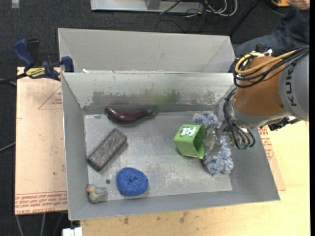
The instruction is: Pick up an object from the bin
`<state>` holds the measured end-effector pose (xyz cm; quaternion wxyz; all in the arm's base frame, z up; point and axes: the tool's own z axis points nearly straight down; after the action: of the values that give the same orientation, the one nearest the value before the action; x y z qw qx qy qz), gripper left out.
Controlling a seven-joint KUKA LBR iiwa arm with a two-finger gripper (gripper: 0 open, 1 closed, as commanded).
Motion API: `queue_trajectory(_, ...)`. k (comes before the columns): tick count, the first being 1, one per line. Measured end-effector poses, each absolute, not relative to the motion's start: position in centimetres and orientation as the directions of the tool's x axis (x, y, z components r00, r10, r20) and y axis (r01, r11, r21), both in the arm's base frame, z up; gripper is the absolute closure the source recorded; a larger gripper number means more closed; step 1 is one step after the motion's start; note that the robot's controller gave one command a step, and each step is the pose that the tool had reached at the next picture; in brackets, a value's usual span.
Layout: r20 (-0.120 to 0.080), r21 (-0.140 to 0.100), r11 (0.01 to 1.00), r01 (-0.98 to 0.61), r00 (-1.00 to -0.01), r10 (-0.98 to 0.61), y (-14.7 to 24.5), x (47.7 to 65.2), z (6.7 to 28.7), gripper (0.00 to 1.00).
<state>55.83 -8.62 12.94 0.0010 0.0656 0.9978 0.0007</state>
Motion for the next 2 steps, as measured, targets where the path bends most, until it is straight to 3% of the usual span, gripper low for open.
queue_trajectory(1, -0.002, 0.000, 0.995, 0.102, -0.995, 0.102, -11.6, 57.2, 12.0, 0.00)
queue_trajectory(2, -0.004, -0.003, 0.996, 0.090, -0.996, 0.090, -8.4, 58.3, 9.6, 0.00)
